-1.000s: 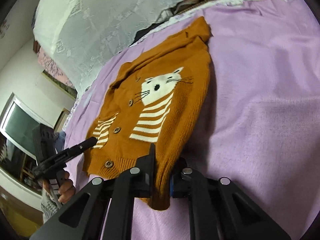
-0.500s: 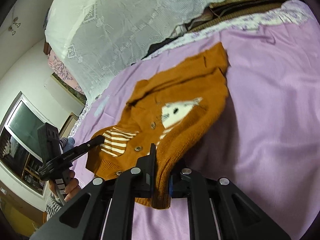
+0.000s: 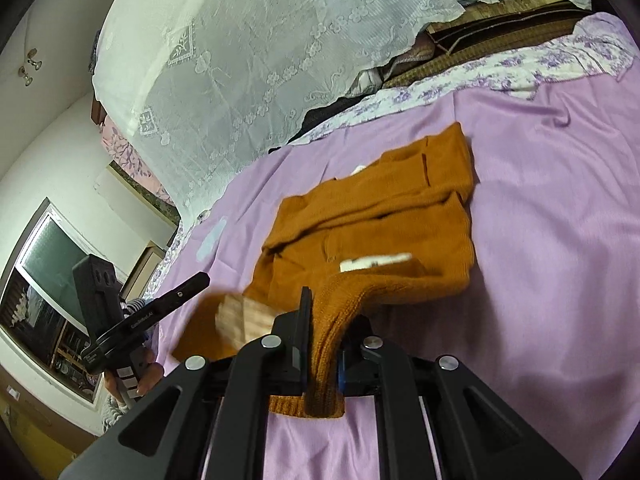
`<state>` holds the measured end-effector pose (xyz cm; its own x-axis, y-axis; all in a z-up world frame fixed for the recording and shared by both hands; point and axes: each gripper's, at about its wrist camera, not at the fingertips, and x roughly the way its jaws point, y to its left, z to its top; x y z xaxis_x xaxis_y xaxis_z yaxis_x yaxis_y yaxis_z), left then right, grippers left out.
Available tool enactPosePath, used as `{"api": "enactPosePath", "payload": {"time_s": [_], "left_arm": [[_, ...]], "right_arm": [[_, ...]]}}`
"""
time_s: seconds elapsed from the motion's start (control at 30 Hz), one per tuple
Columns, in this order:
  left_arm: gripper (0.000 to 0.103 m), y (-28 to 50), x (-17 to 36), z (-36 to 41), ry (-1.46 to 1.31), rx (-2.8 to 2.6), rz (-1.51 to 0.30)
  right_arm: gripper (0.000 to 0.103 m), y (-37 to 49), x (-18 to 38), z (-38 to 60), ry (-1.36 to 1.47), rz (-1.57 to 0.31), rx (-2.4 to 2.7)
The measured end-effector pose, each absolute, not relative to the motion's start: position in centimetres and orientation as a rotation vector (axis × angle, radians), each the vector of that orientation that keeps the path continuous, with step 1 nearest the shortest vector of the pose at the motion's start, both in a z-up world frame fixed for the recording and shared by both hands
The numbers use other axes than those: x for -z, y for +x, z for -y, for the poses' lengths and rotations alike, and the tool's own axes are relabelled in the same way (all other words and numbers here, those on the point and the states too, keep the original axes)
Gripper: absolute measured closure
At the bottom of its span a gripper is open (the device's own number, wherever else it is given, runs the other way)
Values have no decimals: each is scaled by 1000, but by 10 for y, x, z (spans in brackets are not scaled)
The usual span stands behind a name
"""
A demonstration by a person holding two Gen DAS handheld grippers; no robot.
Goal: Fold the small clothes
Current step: 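Lift the ribbed hem with both tools and carry it toward the collar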
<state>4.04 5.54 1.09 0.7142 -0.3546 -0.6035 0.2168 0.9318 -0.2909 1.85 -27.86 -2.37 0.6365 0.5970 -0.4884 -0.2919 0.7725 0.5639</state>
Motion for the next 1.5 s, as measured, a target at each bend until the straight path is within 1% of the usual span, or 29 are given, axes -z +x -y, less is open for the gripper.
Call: {"api": "enactPosePath", "payload": {"time_s": [0.07,0.2,0.27,0.3,0.33,0.43,0.47,0.53,0.57,0.6,0.63,0.67,0.7,0.73,0.8,0.87,1.0,1.13,1.5], "left_arm": [[92,46,-13,-53,-200,330,-709],[91,46,7,-58,-196,354,-816],[76,34,24,-66,-181,335,-870],[60,30,31,-69,-178,325,-886],[52,23,42,-74,-197,328,-922],[50,9,72,-78,-303,422,-1052],[48,6,77,-77,-314,432,-1057],[36,1,79,-71,-312,443,-1029],[36,1,80,-67,-321,461,-1027],[36,1,79,-61,-349,504,-1031],[46,1,80,-57,-364,534,-1030],[51,1,78,-51,-361,548,-1024],[69,0,77,-46,-344,548,-1018],[92,1,77,-44,-334,542,-1013],[95,4,77,-49,-375,543,-1007],[95,4,67,-57,-387,517,-962],[95,9,25,-65,-386,500,-849],[95,26,-4,-60,-352,474,-790],[95,66,-36,-52,-305,421,-711]], "right_arm": [[93,24,21,276,462,-712,-529],[93,27,26,276,475,-717,-536],[93,27,29,278,480,-725,-536],[93,27,31,279,488,-728,-537],[93,27,31,280,494,-728,-539],[93,26,32,281,505,-728,-548],[93,26,32,281,508,-728,-550],[93,25,33,281,510,-727,-552],[93,25,33,281,510,-727,-551],[93,25,33,282,511,-727,-551],[93,24,33,282,513,-726,-550],[93,23,34,283,516,-726,-549],[93,22,35,284,520,-725,-548],[93,22,35,285,522,-725,-548],[93,20,37,287,521,-724,-543],[93,19,38,288,516,-724,-541],[93,17,32,284,490,-715,-547],[93,23,18,278,455,-697,-545],[93,60,-5,280,467,-679,-538]]}}
